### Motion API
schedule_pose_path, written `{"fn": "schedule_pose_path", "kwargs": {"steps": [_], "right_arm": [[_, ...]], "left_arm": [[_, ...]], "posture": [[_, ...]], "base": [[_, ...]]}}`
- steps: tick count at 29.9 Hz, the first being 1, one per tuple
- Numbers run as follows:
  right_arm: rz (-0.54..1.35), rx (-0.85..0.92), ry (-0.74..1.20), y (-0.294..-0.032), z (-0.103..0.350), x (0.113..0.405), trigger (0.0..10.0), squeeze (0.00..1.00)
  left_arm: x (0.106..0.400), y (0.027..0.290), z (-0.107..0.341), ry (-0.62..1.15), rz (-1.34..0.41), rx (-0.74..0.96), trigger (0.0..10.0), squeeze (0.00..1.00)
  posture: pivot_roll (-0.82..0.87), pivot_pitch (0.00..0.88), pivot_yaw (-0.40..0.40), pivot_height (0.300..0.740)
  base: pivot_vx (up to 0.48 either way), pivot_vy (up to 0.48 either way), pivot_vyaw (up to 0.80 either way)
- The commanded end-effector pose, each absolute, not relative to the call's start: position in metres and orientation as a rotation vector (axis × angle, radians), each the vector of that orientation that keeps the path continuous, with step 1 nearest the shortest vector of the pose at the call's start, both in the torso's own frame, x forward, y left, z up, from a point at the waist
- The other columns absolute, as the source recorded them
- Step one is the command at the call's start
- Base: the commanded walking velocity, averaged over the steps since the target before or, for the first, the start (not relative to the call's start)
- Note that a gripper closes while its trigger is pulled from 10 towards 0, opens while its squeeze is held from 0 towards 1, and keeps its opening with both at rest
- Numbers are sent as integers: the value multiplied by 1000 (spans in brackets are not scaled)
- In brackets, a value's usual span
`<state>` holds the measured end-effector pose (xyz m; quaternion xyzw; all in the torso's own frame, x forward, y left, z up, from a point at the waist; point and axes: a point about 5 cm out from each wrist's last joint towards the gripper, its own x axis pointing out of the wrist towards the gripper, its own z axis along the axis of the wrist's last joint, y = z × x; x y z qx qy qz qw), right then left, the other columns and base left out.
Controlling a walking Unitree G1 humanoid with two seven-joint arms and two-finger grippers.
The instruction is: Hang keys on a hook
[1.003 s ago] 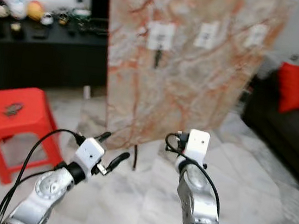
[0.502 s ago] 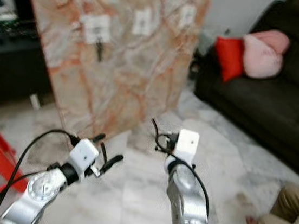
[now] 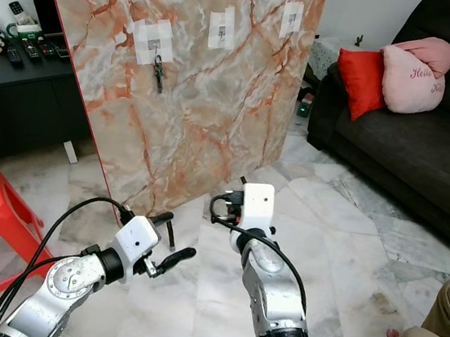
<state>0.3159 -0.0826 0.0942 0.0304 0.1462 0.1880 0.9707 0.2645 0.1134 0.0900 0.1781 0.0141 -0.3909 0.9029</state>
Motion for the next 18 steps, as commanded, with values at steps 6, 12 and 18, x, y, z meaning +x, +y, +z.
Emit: {"fn": "schedule_pose_path", "kwargs": {"steps": [6, 12, 18], "right_arm": [[510, -22, 370, -75, 89, 311, 10000, 0], [520, -38, 392, -80, 87, 311, 10000, 0], [632, -42, 401, -76, 89, 305, 10000, 0]], "left_arm": [[262, 107, 93, 53, -894, 364, 10000, 0], [263, 107, 95, 54, -887, 283, 10000, 0], [264, 108, 93, 93, -905, 222, 10000, 0]], "posture": [[7, 0, -47, 740], [3, 0, -45, 740], [-1, 0, -41, 740]], "base": [[0, 0, 0], [0, 0, 0], [0, 0, 0]]}}
